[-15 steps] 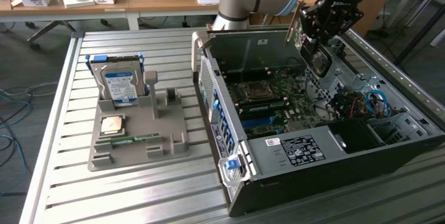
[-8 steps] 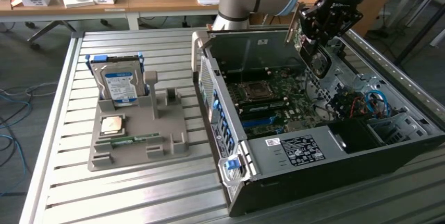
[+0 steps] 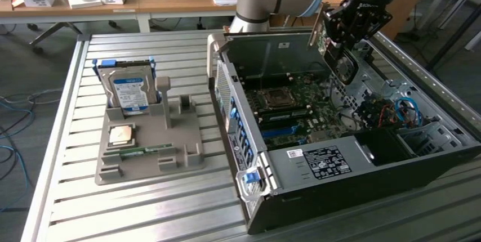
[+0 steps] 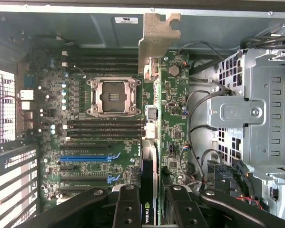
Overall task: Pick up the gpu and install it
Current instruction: 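Insert the gpu into the slot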
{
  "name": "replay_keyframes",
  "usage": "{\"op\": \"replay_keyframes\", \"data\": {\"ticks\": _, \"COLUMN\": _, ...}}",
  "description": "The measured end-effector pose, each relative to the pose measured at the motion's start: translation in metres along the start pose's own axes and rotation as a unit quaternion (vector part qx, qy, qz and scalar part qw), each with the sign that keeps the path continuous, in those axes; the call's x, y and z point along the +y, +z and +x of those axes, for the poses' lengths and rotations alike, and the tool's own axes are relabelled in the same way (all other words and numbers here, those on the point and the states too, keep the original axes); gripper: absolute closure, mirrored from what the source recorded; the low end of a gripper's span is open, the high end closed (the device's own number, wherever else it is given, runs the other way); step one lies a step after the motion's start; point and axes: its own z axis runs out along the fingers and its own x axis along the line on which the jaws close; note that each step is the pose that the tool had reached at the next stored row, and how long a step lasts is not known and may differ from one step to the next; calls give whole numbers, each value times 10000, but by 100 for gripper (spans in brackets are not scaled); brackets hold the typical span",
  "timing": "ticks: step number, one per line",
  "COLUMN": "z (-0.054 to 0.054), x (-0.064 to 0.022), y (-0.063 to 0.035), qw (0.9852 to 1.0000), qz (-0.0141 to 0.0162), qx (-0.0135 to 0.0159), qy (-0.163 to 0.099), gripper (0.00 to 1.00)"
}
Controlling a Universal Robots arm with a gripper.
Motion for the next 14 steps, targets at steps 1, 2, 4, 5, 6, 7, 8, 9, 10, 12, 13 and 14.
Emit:
{"op": "replay_keyframes", "data": {"ticks": 1, "z": 0, "x": 0, "y": 0, "qw": 10000, "qz": 0, "qx": 0, "qy": -2, "gripper": 73}}
{"op": "replay_keyframes", "data": {"ticks": 2, "z": 0, "x": 0, "y": 0, "qw": 10000, "qz": 0, "qx": 0, "qy": -12, "gripper": 73}}
{"op": "replay_keyframes", "data": {"ticks": 4, "z": 0, "x": 0, "y": 0, "qw": 10000, "qz": -1, "qx": 3, "qy": -63, "gripper": 73}}
{"op": "replay_keyframes", "data": {"ticks": 5, "z": 0, "x": 0, "y": 1, "qw": 9999, "qz": -3, "qx": 6, "qy": -111, "gripper": 73}}
{"op": "replay_keyframes", "data": {"ticks": 6, "z": 0, "x": 0, "y": 1, "qw": 9998, "qz": -5, "qx": 10, "qy": -182, "gripper": 73}}
{"op": "replay_keyframes", "data": {"ticks": 7, "z": 0, "x": 0, "y": 1, "qw": 9996, "qz": -7, "qx": 14, "qy": -268, "gripper": 73}}
{"op": "replay_keyframes", "data": {"ticks": 8, "z": 0, "x": 0, "y": 1, "qw": 9994, "qz": -9, "qx": 19, "qy": -358, "gripper": 73}}
{"op": "replay_keyframes", "data": {"ticks": 9, "z": 0, "x": 0, "y": 0, "qw": 9990, "qz": -10, "qx": 25, "qy": -456, "gripper": 73}}
{"op": "replay_keyframes", "data": {"ticks": 10, "z": 0, "x": 0, "y": 1, "qw": 9985, "qz": -12, "qx": 30, "qy": -545, "gripper": 73}}
{"op": "replay_keyframes", "data": {"ticks": 12, "z": 0, "x": 0, "y": 1, "qw": 9974, "qz": -17, "qx": 39, "qy": -724, "gripper": 73}}
{"op": "replay_keyframes", "data": {"ticks": 13, "z": 0, "x": 0, "y": 1, "qw": 9967, "qz": -19, "qx": 44, "qy": -814, "gripper": 73}}
{"op": "replay_keyframes", "data": {"ticks": 14, "z": 0, "x": 0, "y": 1, "qw": 9959, "qz": -21, "qx": 49, "qy": -903, "gripper": 73}}
